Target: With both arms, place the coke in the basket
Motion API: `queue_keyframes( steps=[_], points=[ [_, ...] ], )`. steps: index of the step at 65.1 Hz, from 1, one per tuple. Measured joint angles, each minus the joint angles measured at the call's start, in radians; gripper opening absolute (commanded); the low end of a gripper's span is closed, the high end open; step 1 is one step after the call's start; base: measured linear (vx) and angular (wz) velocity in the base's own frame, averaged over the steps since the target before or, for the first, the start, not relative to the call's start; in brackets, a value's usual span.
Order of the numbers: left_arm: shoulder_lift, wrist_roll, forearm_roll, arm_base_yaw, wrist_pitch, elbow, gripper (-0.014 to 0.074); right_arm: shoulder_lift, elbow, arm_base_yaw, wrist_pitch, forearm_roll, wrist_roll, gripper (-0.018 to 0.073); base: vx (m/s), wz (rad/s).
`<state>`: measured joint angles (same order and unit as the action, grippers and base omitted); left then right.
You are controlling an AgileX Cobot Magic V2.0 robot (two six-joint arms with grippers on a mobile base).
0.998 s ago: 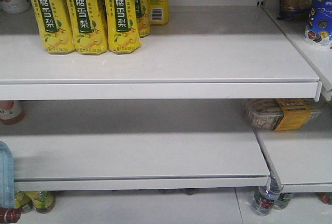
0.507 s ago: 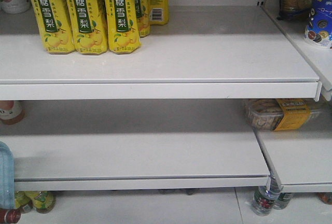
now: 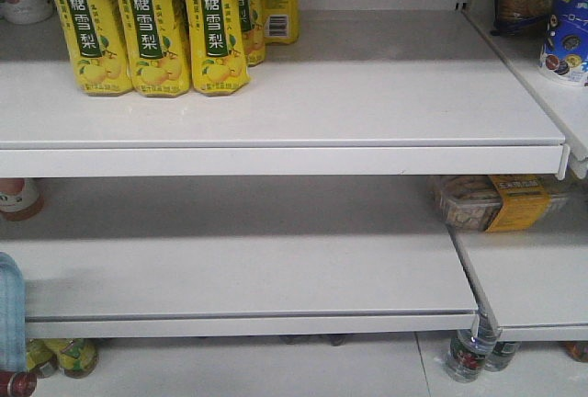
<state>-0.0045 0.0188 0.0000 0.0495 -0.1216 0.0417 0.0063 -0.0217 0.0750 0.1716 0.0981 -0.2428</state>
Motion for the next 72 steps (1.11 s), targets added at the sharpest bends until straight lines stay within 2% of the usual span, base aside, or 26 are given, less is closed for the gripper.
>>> queue_keyframes(
  steps=[6, 32, 44, 72],
  points=[
    [0.000, 0.000, 0.000, 0.000, 0.000, 0.000, -0.0006, -0.004, -0.001, -0.025, 0.000, -0.008, 0.041, -0.0010, 0.00, 0.00],
    [0.000, 0.000, 0.000, 0.000, 0.000, 0.000, -0.0006, -0.016, -0.005, -0.029, -0.012, -0.098, 0.300, -0.0010, 0.00, 0.00],
    [-0.001, 0.000, 0.000, 0.000, 0.000, 0.000, -0.0006, -0.016, -0.007, -0.029, -0.079, -0.138, 0.324, -0.0010, 0.00, 0.00],
    [-0.001, 0.000, 0.000, 0.000, 0.000, 0.000, -0.0006, -0.016, -0.007, -0.029, -0.081, -0.140, 0.330, -0.0010, 0.00, 0.00]
  ],
)
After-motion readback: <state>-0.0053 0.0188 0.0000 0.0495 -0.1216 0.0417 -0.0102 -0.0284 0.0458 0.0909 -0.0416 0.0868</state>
